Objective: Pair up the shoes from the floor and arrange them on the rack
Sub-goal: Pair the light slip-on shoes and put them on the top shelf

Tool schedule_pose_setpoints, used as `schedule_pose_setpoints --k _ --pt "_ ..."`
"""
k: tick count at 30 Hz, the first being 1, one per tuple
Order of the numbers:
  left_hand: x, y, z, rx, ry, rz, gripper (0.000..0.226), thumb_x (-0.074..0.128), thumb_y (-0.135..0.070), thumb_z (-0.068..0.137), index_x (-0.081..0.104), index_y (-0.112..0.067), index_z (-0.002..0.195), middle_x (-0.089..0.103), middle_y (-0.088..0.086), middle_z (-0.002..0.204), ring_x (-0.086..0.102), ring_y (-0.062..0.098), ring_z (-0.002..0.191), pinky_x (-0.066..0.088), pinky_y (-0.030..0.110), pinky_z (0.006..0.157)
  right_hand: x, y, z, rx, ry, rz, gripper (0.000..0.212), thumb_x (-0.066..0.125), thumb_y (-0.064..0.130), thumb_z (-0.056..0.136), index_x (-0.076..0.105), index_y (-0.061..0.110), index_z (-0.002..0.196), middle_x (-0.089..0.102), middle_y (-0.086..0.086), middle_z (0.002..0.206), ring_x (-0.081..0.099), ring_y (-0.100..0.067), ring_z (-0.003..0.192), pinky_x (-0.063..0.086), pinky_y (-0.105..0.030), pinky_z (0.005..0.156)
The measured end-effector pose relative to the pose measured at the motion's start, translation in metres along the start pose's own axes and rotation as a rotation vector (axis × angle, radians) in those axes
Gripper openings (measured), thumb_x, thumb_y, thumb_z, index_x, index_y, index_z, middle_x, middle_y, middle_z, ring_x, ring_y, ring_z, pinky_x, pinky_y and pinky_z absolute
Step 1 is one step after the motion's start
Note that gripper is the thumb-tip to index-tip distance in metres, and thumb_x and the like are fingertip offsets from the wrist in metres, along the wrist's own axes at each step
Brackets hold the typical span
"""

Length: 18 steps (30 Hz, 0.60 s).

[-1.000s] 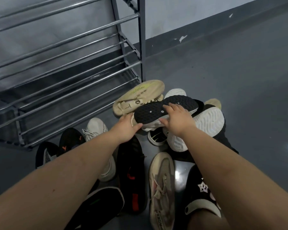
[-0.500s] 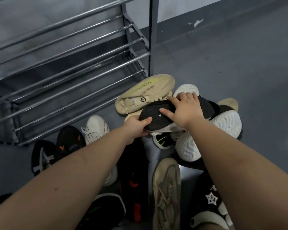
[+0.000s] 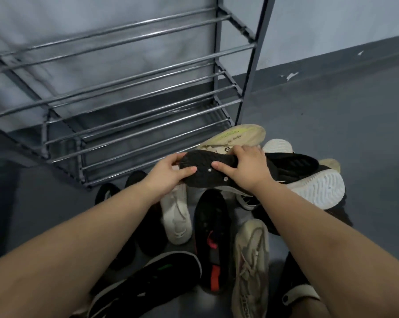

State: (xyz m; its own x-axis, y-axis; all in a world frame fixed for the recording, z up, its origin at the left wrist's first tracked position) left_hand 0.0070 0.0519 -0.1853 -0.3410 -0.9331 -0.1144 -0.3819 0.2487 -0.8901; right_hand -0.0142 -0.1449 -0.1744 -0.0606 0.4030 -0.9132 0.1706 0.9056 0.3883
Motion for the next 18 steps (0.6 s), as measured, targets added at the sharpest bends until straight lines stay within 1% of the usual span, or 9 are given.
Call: schedule_pose_setpoints --k 2,4,6,8,10,13,15,16,18 --pt "-0.022 0.003 -0.022 -0.002 0.004 -0.039 0.048 0.074 -0.016 0.078 0.057 -0.011 0.123 0.064 0.005 0.117 0.063 0.018 0.104 0.052 0.036 0.092 0.002 0.025 -0.016 -0.016 -0.027 0.037 0.063 0.049 0.075 0.075 0.061 0.021 0.105 0.059 -0.005 0.111 0.049 -0.027 0.111 0.033 -0.039 0.098" --pt "-0.042 0.008 -0.045 -0.015 0.0 -0.126 0.025 0.066 -0.014 0.085 0.062 -0.019 0.109 0.067 -0.002 0.106 0.064 0.011 0.097 0.056 0.028 0.083 0.005 0.048 -0.032 -0.029 -0.042 0.053 0.061 0.051 0.073 0.075 0.06 0.02 0.104 0.059 -0.005 0.11 0.05 -0.027 0.11 0.033 -0.038 0.094" --pt "-0.058 0.016 -0.062 -0.025 -0.017 -0.152 0.016 0.06 -0.015 0.09 0.063 -0.024 0.102 0.067 -0.007 0.099 0.062 0.008 0.092 0.055 0.025 0.075 0.009 0.066 -0.047 -0.049 -0.043 0.05 0.06 0.051 0.073 0.075 0.059 0.02 0.104 0.059 -0.004 0.108 0.05 -0.026 0.109 0.033 -0.037 0.092" --pt "-0.068 0.023 -0.074 -0.032 -0.014 -0.2 0.02 0.06 -0.016 0.089 0.062 -0.021 0.109 0.066 -0.003 0.104 0.062 0.013 0.097 0.054 0.031 0.079 0.012 0.079 -0.058 -0.059 -0.036 0.034 0.061 0.05 0.073 0.076 0.058 0.021 0.106 0.058 -0.004 0.109 0.049 -0.026 0.109 0.033 -0.036 0.092" --pt "-0.073 0.026 -0.082 -0.019 -0.036 -0.272 0.019 0.059 -0.014 0.09 0.062 -0.019 0.108 0.066 0.002 0.103 0.063 0.016 0.097 0.054 0.036 0.083 0.012 0.087 -0.065 -0.057 -0.032 0.028 0.063 0.049 0.072 0.078 0.057 0.02 0.113 0.057 -0.006 0.115 0.048 -0.027 0.113 0.033 -0.037 0.096" --pt "-0.078 0.026 -0.088 0.015 -0.134 -0.306 0.018 0.061 -0.015 0.089 0.06 -0.018 0.107 0.064 0.006 0.107 0.063 0.019 0.101 0.056 0.034 0.077 0.011 0.101 -0.068 -0.069 0.022 -0.069 0.073 0.039 0.071 0.083 0.045 0.02 0.135 0.047 -0.012 0.134 0.041 -0.033 0.125 0.03 -0.042 0.107" --pt "-0.077 0.022 -0.091 0.062 -0.209 -0.261 0.023 0.065 -0.015 0.087 0.057 -0.017 0.109 0.062 0.009 0.112 0.063 0.021 0.102 0.057 0.034 0.076 0.01 0.108 -0.07 -0.047 0.112 -0.099 0.08 0.033 0.073 0.084 0.033 0.02 0.144 0.036 -0.014 0.145 0.036 -0.035 0.132 0.031 -0.045 0.11" --pt "-0.077 0.019 -0.093 0.102 -0.246 -0.209 0.025 0.067 -0.015 0.085 0.056 -0.017 0.108 0.061 0.008 0.111 0.063 0.02 0.098 0.057 0.035 0.077 0.011 0.111 -0.071 -0.017 0.16 -0.07 0.081 0.032 0.073 0.084 0.031 0.019 0.145 0.035 -0.015 0.146 0.038 -0.036 0.131 0.034 -0.045 0.108" --pt "-0.072 0.008 -0.097 0.198 -0.291 -0.039 0.033 0.072 -0.016 0.081 0.056 -0.017 0.109 0.061 0.004 0.107 0.063 0.016 0.091 0.055 0.034 0.081 0.012 0.112 -0.077 0.108 0.225 0.111 0.082 0.031 0.075 0.084 0.038 0.016 0.14 0.047 -0.014 0.138 0.05 -0.034 0.122 0.043 -0.043 0.102"
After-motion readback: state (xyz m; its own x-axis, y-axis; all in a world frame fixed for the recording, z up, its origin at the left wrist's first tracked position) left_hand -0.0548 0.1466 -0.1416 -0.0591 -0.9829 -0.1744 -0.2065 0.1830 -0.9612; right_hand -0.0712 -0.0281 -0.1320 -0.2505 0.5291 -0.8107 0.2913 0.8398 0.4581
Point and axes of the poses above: each hand's wrist, its own z-axis towards the middle knuckle, its own x-axis out of the palm, y = z × x, the point moved 6 cm from there along z, towards the middle knuckle
